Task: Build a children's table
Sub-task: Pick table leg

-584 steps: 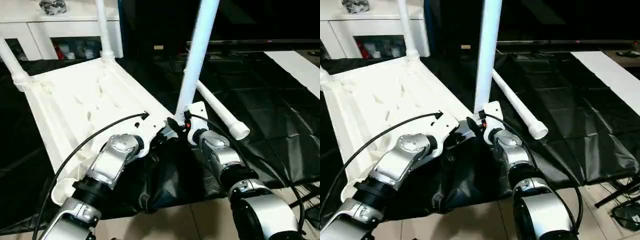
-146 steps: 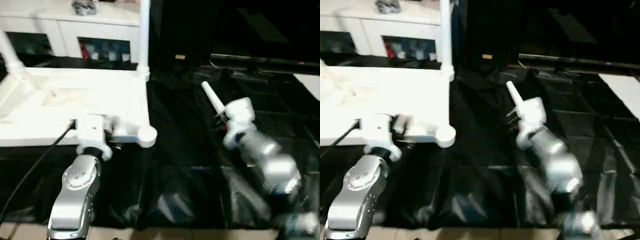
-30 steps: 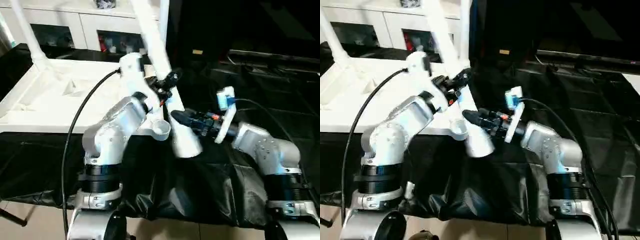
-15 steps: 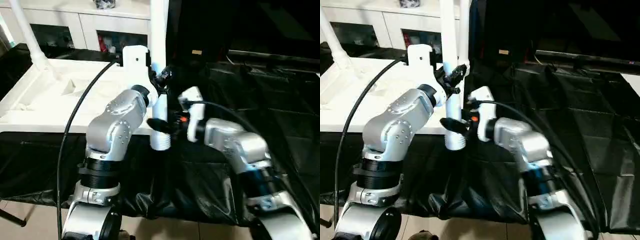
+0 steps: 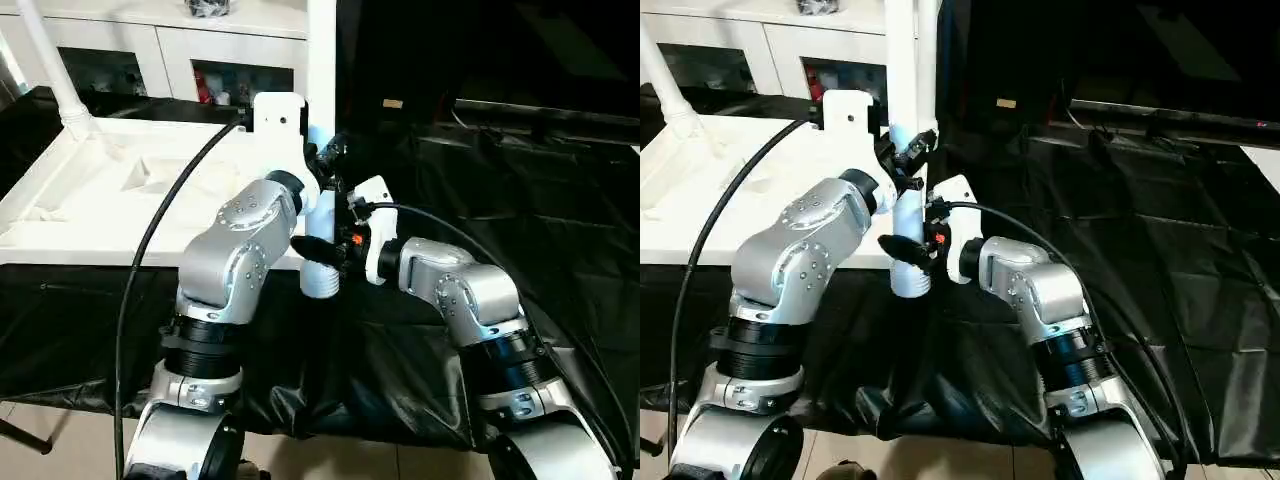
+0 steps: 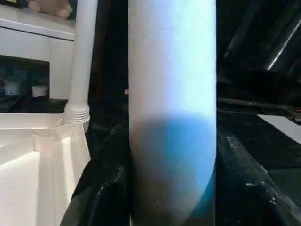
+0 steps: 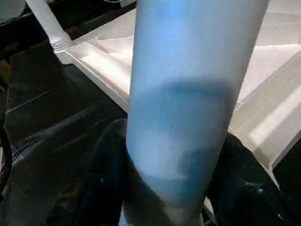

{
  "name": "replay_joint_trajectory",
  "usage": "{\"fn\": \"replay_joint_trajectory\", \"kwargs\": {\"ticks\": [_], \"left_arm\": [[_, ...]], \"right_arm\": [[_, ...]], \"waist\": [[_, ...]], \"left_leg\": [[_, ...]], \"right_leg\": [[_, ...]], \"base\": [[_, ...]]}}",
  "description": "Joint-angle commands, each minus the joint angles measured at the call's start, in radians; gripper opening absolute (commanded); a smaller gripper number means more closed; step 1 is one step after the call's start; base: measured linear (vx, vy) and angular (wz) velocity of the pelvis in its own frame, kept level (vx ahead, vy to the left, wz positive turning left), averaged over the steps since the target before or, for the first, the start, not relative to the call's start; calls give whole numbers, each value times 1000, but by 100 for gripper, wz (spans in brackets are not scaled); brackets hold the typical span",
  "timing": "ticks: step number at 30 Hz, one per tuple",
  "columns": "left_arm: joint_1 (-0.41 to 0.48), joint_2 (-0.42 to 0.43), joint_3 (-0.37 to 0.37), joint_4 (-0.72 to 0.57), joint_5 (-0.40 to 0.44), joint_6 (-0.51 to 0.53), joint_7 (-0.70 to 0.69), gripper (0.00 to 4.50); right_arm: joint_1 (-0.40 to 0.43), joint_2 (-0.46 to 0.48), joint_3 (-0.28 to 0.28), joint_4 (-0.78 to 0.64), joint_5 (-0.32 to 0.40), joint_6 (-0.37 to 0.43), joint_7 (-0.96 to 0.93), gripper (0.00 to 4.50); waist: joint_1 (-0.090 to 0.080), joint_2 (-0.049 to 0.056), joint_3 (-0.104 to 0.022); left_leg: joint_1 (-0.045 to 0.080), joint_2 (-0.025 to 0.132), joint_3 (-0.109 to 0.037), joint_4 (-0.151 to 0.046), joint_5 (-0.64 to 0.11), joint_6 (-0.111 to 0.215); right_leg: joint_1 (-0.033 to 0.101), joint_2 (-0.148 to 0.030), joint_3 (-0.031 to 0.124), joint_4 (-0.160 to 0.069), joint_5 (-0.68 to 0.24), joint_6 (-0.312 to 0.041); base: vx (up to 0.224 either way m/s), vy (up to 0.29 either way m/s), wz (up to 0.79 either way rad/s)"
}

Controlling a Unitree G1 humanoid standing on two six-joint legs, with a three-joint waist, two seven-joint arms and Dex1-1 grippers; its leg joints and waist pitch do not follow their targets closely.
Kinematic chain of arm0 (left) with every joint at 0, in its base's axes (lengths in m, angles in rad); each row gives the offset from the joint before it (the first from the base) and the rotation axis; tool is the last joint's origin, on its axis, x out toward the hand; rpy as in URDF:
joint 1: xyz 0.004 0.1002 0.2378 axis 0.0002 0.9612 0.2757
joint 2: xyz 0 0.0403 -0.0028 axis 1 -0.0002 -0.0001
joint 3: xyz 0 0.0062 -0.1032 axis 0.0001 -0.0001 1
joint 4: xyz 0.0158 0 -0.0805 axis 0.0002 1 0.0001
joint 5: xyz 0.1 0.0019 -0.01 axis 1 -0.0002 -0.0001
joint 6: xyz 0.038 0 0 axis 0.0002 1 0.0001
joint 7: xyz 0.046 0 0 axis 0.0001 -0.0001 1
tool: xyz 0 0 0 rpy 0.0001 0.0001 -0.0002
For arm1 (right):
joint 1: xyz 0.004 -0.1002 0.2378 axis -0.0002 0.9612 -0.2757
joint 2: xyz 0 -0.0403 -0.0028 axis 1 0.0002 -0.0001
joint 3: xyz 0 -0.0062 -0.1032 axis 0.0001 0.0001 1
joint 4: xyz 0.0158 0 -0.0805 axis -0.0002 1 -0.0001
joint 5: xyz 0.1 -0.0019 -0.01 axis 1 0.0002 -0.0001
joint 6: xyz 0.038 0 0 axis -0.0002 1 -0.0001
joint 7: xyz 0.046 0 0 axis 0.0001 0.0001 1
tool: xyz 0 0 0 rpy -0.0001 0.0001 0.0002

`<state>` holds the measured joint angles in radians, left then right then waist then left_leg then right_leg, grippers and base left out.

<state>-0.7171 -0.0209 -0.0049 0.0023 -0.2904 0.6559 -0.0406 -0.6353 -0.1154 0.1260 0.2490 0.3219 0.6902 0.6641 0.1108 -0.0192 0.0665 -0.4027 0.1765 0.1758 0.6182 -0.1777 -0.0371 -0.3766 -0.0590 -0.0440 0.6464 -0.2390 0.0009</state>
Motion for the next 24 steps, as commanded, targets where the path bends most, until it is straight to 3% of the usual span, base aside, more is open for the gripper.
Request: {"fn": "replay_joint_trajectory", "kwargs": {"ticks": [1,4,5,7,9,13,17,19,23,24], "left_arm": [[-3,-2,1,-31,-42,8,-52,253],[4,-11,25,-37,-89,15,-85,262],[12,-3,30,-40,-116,25,-123,274],[15,-2,32,-40,-123,25,-136,287],[30,-20,92,-46,-229,66,-186,305],[61,7,109,-67,-362,109,-351,340],[80,28,146,-77,-518,192,-488,347],[88,72,127,-83,-580,249,-608,347],[97,110,95,-109,-613,278,-681,347],[98,122,90,-117,-632,285,-707,329]], "right_arm": [[12,-29,-12,-18,20,-44,61,193],[39,-56,-40,-47,78,-82,170,190],[60,-80,-56,-85,135,-66,253,190],[65,-90,-60,-95,151,-59,280,189],[91,-126,-75,-131,207,-48,379,188],[108,-169,-85,-141,259,-46,483,188],[109,-204,-78,-132,282,-24,548,188],[111,-245,-46,-127,279,-8,610,188],[113,-263,-34,-124,275,-4,634,188],[112,-270,-30,-124,280,1,647,188]], "waist": [[-3,4,-76],[2,1,-76],[3,-1,-77],[4,0,-77],[4,-4,-76],[1,-2,-74],[-1,3,-75],[2,3,-74],[2,6,-74],[2,5,-74]], "left_leg": [[31,57,-23,-75,-68,-25],[30,58,-21,-75,-85,-20],[30,58,-21,-73,-82,-8],[27,58,-22,-72,-67,8],[27,56,-20,-70,-73,20],[26,54,-19,-70,-90,29],[31,57,-20,-71,-95,27],[32,53,-19,-71,-96,23],[33,57,-20,-74,-107,14],[33,58,-21,-75,-114,11]], "right_leg": [[42,-88,47,-68,94,-208],[45,-90,47,-68,96,-217],[46,-89,48,-67,115,-220],[47,-88,46,-64,135,-230],[49,-91,46,-67,119,-248],[46,-88,44,-71,60,-256],[42,-85,43,-71,44,-264],[42,-82,43,-72,32,-263],[40,-84,44,-72,20,-260],[42,-86,44,-73,13,-261]], "base": [[0,0,0],[0,0,0],[0,0,0],[0,0,0],[0,0,0],[0,0,0],[0,0,0],[0,0,0],[0,0,0],[0,0,0]]}}
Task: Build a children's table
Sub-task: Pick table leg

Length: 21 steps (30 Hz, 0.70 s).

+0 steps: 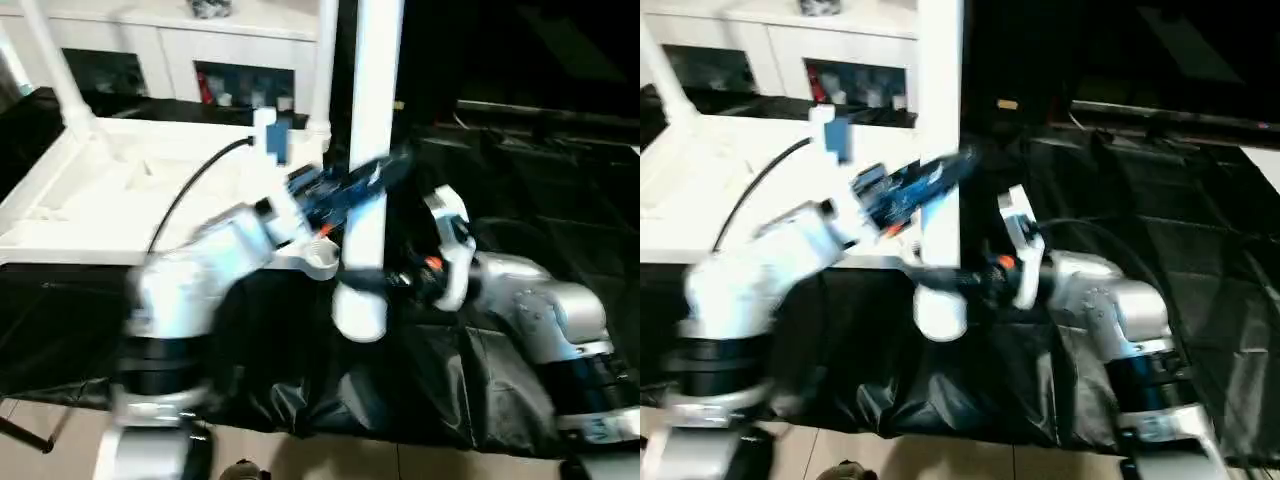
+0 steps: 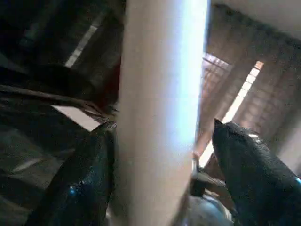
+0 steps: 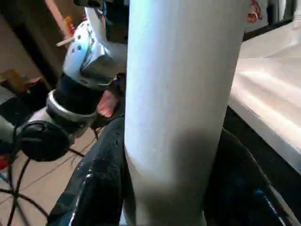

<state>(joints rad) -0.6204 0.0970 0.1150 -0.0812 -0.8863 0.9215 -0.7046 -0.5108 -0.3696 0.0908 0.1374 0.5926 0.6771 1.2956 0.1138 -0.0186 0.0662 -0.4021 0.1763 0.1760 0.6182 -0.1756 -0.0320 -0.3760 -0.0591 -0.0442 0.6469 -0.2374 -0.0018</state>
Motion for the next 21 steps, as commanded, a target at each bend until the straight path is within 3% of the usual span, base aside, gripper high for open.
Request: {"fn": "replay_joint_trajectory", "kwargs": {"ticks": [1,2,3,6,17,18,21], "left_arm": [[-1,6,-27,-31,-41,20,-50,318],[-4,6,-24,-28,-45,20,-51,318],[-7,8,-22,-23,-48,22,-53,311],[-17,14,-25,-5,-35,16,-53,298],[-24,15,-41,15,46,-49,11,223],[-24,14,-41,14,51,-53,18,197],[-18,16,-47,4,90,-91,43,191]], "right_arm": [[-13,-19,6,-13,11,17,21,188],[-13,-20,7,-13,13,18,24,188],[-14,-23,8,-14,14,20,27,188],[-12,-28,14,-17,17,22,29,188],[-15,-23,23,-3,-34,-28,-5,187],[-17,-23,23,0,-36,-30,-12,222],[-38,-3,16,30,-57,-39,-73,260]], "waist": [[-2,4,-74],[-2,4,-73],[0,15,-73],[-2,9,-74],[-3,6,-76],[-2,7,-76],[-4,8,-76]], "left_leg": [[32,57,-21,-74,-114,5],[32,57,-20,-75,-116,5],[33,57,-22,-74,-120,1],[33,57,-21,-75,-124,-2],[31,57,-21,-73,-108,3],[32,57,-21,-73,-106,3],[33,59,-22,-74,-109,1]], "right_leg": [[42,-85,44,-73,16,-258],[42,-85,44,-73,15,-258],[40,-86,44,-73,11,-258],[43,-86,44,-75,17,-258],[45,-86,44,-73,34,-257],[44,-86,44,-73,35,-257],[42,-86,44,-72,31,-257]], "base": [[0,0,0],[0,0,0],[0,0,0],[0,0,0],[0,0,0],[0,0,0],[0,0,0]]}}
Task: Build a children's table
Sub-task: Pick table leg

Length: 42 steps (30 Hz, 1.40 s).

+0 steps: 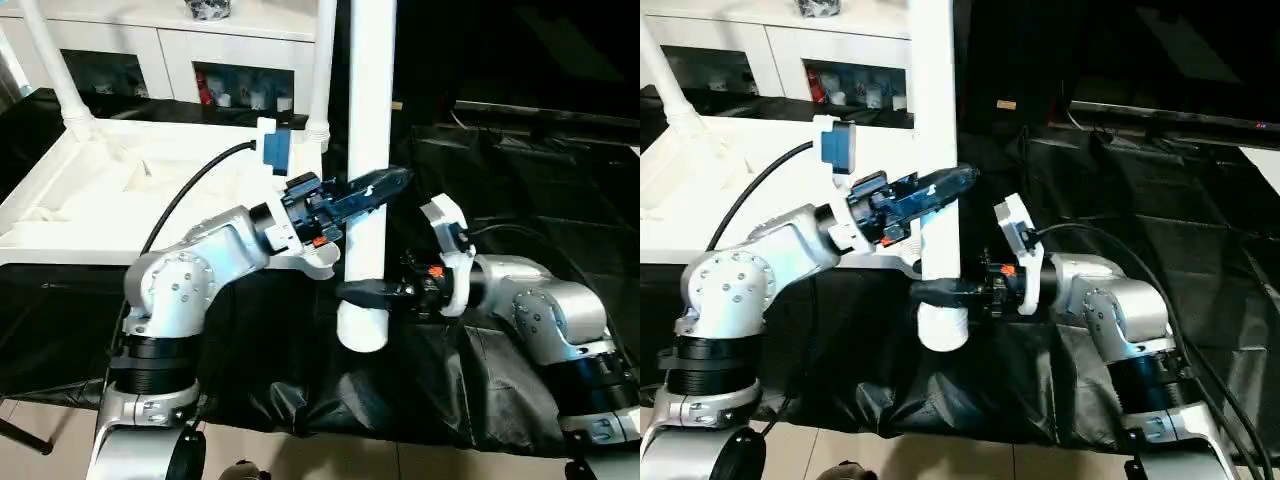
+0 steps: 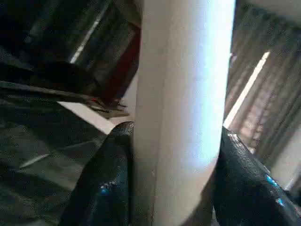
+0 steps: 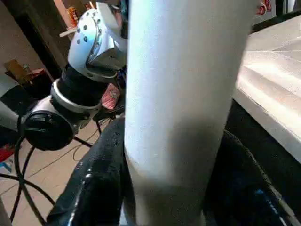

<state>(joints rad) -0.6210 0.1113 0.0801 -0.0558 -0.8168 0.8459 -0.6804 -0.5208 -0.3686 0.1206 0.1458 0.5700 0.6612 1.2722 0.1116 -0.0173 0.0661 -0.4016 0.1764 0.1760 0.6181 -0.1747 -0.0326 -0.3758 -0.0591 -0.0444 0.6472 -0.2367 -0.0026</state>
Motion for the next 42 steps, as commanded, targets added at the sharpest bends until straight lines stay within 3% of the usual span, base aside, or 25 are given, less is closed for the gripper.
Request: {"fn": "replay_joint_trajectory", "kwargs": {"ticks": [1,2,3,9,10,13,19,26,32,33,42], "left_arm": [[-18,2,-12,-21,21,-15,19,188],[-14,0,-13,-27,36,-32,31,186],[-14,1,-15,-29,41,-36,34,185],[-20,26,-81,-44,211,-132,140,185],[-20,26,-85,-45,220,-137,145,185],[-21,14,-97,-50,255,-162,179,185],[-14,7,-132,-54,294,-200,187,185],[-4,17,-173,-54,323,-218,154,185],[-12,16,-178,-40,333,-234,153,185],[-13,17,-181,-35,336,-240,151,185],[-13,13,-180,-31,338,-245,145,185]], "right_arm": [[-28,-4,-14,22,-34,-23,-50,263],[-31,0,-15,23,-42,-24,-65,267],[-31,1,-16,23,-44,-24,-68,277],[-51,30,-23,29,-106,-57,-205,335],[-54,32,-22,32,-114,-62,-218,346],[-80,57,-12,76,-171,-83,-314,351],[-94,81,7,92,-183,-66,-344,351],[-108,73,37,104,-190,-37,-324,351],[-111,69,48,114,-185,7,-316,351],[-108,70,49,115,-182,9,-313,325],[-112,78,44,118,-172,24,-311,251]], "waist": [[-3,6,-76],[-3,-1,-76],[-2,3,-77],[-3,-1,-76],[-5,-5,-75],[-6,-2,-75],[-5,-2,-77],[-5,-1,-75],[-5,-1,-77],[-5,-1,-77],[-5,-2,-77]], "left_leg": [[32,59,-22,-74,-109,0],[32,58,-21,-74,-106,-2],[32,57,-21,-73,-98,-3],[32,58,-22,-73,-82,0],[31,58,-20,-74,-87,0],[32,57,-19,-74,-97,-15],[31,57,-19,-73,-77,-5],[31,56,-19,-74,-97,-12],[30,56,-19,-73,-79,-9],[30,56,-19,-72,-79,-8],[30,56,-19,-72,-87,-12]], "right_leg": [[42,-85,44,-72,31,-256],[44,-86,44,-74,31,-255],[44,-86,45,-71,35,-253],[41,-85,45,-70,39,-231],[42,-85,45,-72,31,-228],[39,-86,46,-73,7,-230],[39,-83,45,-68,56,-227],[40,-85,46,-72,16,-223],[42,-84,45,-67,63,-230],[42,-85,45,-67,64,-231],[42,-85,46,-67,55,-233]], "base": [[0,0,0],[0,0,0],[0,0,0],[0,0,0],[0,0,0],[0,0,0],[0,0,0],[0,0,0],[0,0,0],[0,0,0],[0,0,0]]}}
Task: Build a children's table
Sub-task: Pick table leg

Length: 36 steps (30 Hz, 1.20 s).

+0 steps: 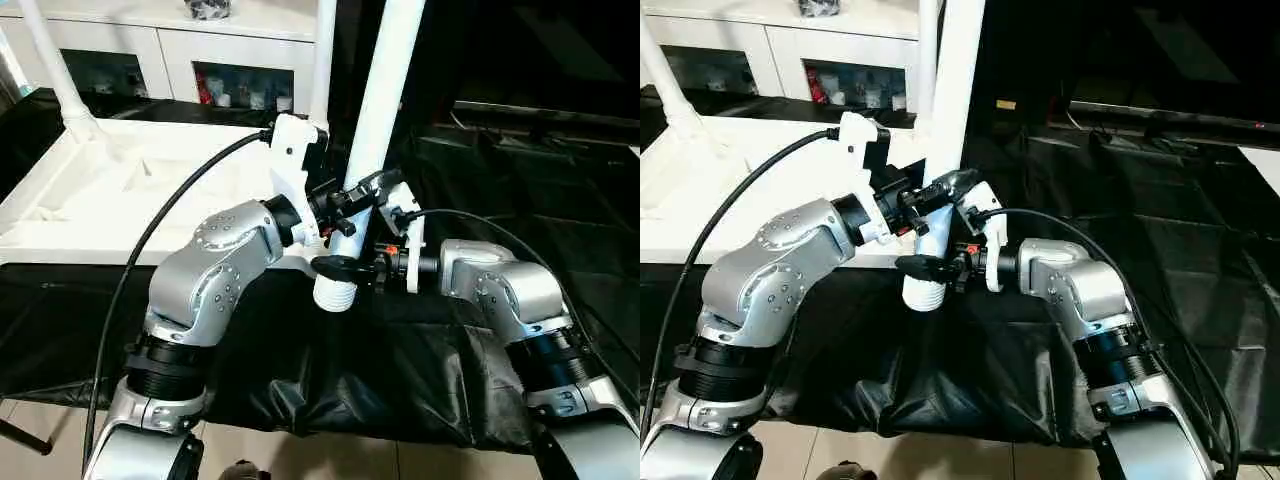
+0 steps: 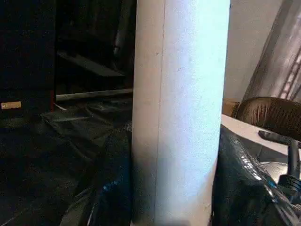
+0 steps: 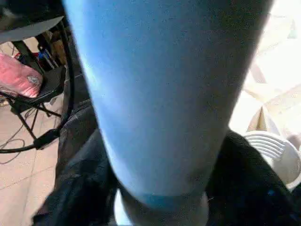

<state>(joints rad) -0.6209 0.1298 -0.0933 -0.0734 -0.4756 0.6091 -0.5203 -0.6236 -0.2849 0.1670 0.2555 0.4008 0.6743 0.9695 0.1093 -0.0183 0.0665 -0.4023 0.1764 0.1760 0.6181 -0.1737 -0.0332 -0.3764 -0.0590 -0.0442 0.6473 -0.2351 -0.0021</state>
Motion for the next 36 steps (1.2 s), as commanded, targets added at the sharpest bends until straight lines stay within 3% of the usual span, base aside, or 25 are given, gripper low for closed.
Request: {"fn": "replay_joint_trajectory", "kwargs": {"ticks": [1,8,10,14,17,21,23,26,29,33,35,36], "left_arm": [[-13,-6,-6,-14,-3,-9,-16,185],[-12,-7,-5,-14,-1,-5,-12,185],[-14,-6,-8,-6,17,1,12,255],[-24,-16,11,42,30,-40,23,262],[-29,-28,34,66,38,-83,44,294],[-50,-19,106,126,42,-130,77,297],[-50,-19,106,126,42,-130,77,297],[-71,44,107,210,79,-160,46,297],[-88,110,66,291,140,-179,0,297],[-138,287,-191,606,436,-378,-132,297],[-146,294,-204,636,450,-392,-143,297],[-179,309,-238,739,483,-432,-197,297]], "right_arm": [[-10,-6,-3,8,-2,12,-8,239],[-9,0,-7,11,1,15,-7,201],[-6,1,-6,12,-2,7,-8,195],[-1,13,-18,12,-5,-10,-27,194],[0,24,-31,18,-10,-21,-54,193],[-8,62,-88,69,-40,-76,-186,191],[-8,62,-88,69,-40,-76,-186,191],[-21,84,-144,121,-51,-130,-289,190],[-26,88,-175,147,-61,-162,-351,190],[-26,70,-211,181,-86,-178,-427,190],[-24,67,-212,179,-87,-175,-429,190],[-14,59,-217,169,-87,-168,-434,190]], "waist": [[-2,0,-78],[-2,1,-78],[-2,0,-78],[-3,0,-78],[-3,0,-79],[-6,2,-80],[-7,2,-80],[-8,4,-82],[-12,5,-82],[-18,1,-82],[-22,4,-85],[-23,4,-85]], "left_leg": [[31,56,-19,-72,-88,-11],[32,57,-19,-72,-84,-9],[32,58,-19,-73,-89,-11],[31,56,-19,-72,-84,-10],[31,56,-20,-72,-86,-15],[32,55,-19,-72,-78,-20],[33,54,-18,-73,-84,-25],[35,51,-18,-72,-76,-29],[36,51,-18,-73,-68,-35],[38,49,-19,-77,-66,-32],[38,52,-20,-78,-61,-49],[38,49,-17,-74,-45,-41]], "right_leg": [[42,-86,45,-67,53,-233],[42,-85,45,-66,58,-236],[41,-85,45,-67,52,-235],[42,-85,45,-69,54,-232],[43,-87,46,-68,60,-231],[40,-86,45,-66,73,-234],[40,-85,45,-66,63,-234],[38,-84,45,-66,65,-220],[37,-81,44,-64,72,-206],[35,-80,46,-68,44,-165],[38,-83,45,-61,74,-175],[36,-82,46,-63,104,-186]], "base": [[0,0,0],[0,0,0],[0,0,0],[0,0,0],[0,0,0],[0,0,0],[0,0,0],[0,0,0],[0,0,0],[0,0,0],[0,0,0],[0,0,0]]}}
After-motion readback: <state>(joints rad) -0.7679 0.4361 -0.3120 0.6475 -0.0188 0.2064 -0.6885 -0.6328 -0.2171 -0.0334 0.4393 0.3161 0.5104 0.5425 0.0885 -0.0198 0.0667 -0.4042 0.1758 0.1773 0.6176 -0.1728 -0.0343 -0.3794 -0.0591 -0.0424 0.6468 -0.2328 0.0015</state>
